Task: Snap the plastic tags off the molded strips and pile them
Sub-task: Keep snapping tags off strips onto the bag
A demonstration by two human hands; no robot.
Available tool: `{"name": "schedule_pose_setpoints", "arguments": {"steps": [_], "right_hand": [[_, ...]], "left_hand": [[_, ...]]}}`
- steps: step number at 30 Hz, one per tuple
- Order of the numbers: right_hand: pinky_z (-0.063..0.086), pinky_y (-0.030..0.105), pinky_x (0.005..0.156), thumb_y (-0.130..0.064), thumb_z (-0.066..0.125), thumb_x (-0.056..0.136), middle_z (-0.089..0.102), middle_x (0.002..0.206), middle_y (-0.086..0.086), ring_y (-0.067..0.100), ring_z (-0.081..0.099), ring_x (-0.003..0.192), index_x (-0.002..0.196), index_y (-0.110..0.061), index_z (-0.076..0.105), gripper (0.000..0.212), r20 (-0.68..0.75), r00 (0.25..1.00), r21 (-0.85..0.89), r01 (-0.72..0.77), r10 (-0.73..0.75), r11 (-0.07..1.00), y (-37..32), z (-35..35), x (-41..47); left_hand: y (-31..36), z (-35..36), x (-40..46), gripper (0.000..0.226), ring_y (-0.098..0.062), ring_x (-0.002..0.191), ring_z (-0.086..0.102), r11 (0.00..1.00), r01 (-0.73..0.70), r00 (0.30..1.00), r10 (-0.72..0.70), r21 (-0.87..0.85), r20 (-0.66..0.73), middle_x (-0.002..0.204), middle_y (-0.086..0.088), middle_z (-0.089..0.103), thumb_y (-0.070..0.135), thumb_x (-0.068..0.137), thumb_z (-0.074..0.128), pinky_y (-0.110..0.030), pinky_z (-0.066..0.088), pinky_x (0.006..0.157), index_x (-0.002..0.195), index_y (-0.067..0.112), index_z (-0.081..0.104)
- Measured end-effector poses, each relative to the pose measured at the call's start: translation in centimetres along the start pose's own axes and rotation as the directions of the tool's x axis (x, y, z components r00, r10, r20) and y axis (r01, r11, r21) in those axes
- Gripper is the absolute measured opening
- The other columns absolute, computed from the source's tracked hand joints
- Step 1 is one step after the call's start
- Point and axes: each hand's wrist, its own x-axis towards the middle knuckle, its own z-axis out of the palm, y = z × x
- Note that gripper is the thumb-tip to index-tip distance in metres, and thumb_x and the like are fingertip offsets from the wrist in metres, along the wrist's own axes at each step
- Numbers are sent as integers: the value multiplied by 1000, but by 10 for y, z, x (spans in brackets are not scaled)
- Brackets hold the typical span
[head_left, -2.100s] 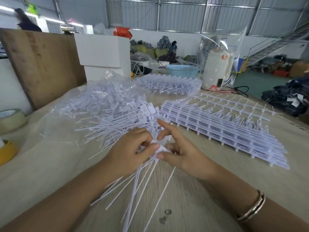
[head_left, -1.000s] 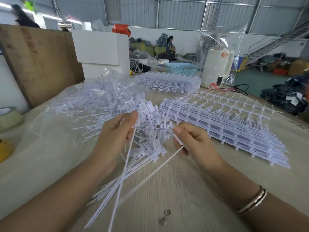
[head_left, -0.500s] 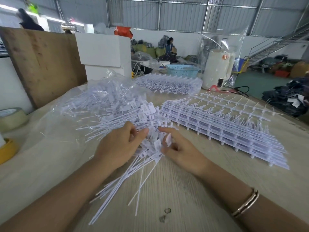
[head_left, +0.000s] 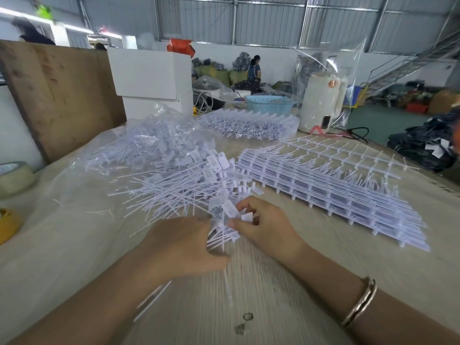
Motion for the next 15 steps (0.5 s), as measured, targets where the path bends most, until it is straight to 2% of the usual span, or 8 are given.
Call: {"name": "schedule_pose_setpoints", "arguments": {"steps": [3, 6, 8, 10, 11, 13, 15], "right_hand": [[37, 12, 53, -50, 61, 81, 59, 79, -9, 0, 51, 58, 96, -28, 63, 27, -22, 1000, 67, 2, -1, 998, -4, -2, -3], [41, 15, 58, -46, 52, 87, 63, 89, -5, 5, 56, 70, 91, -29, 62, 20, -99, 995, 167, -9, 26, 986, -7, -8, -1], [40, 12, 55, -40, 51, 92, 62, 87, -7, 0, 53, 63, 86, -32, 60, 13, -140, 987, 243, -46, 82, 969, -5, -14, 1], [41, 15, 59, -40, 50, 93, 60, 80, -12, -5, 50, 57, 86, -33, 59, 14, -163, 975, 305, -95, 150, 948, -1, -19, 4], [41, 18, 62, -40, 49, 93, 60, 77, -14, -5, 50, 57, 86, -32, 60, 15, -180, 968, 320, -112, 177, 941, 2, -21, 5], [43, 26, 68, -38, 49, 94, 61, 79, -15, 2, 53, 64, 88, -31, 59, 13, -214, 953, 356, -128, 214, 926, 8, -25, 8], [46, 26, 70, -35, 49, 95, 61, 85, -12, 8, 56, 73, 94, -31, 58, 10, -237, 940, 408, -132, 245, 903, 12, -28, 10]], "left_hand": [[-1, -2, 0, 35, -14, 79, 46, 1000, 23, 1000, -23, -14, 10, 83, 10, 45, 52, 78, 40, -28, 34, 62, 103, 29, 45], [-1, 1, 2, 20, -20, 88, 54, 1000, 14, 999, -14, -21, -29, 95, 2, 53, 41, 88, 38, -28, 34, 66, 95, 22, 40], [-1, 2, 3, 16, -21, 98, 55, 1000, -4, 1000, 4, -21, -19, 108, -1, 55, 35, 92, 36, -28, 34, 69, 99, 21, 39], [-5, 1, 3, 22, -21, 99, 54, 998, -22, 999, 24, -56, 35, 112, -2, 55, 30, 96, 35, -28, 37, 72, 114, 18, 39], [-7, -1, 3, 22, -19, 95, 53, 994, -36, 997, 42, -104, 60, 107, -1, 55, 28, 97, 34, -29, 38, 72, 116, 18, 37], [-10, -5, 0, 7, -11, 77, 48, 972, -91, 991, 110, -218, 79, 86, 6, 48, 29, 99, 34, -30, 38, 67, 102, 23, 33], [-9, -9, -2, 13, -5, 62, 39, 941, -158, 981, 185, -298, 62, 73, 8, 40, 33, 100, 35, -25, 34, 59, 88, 29, 30]]}}
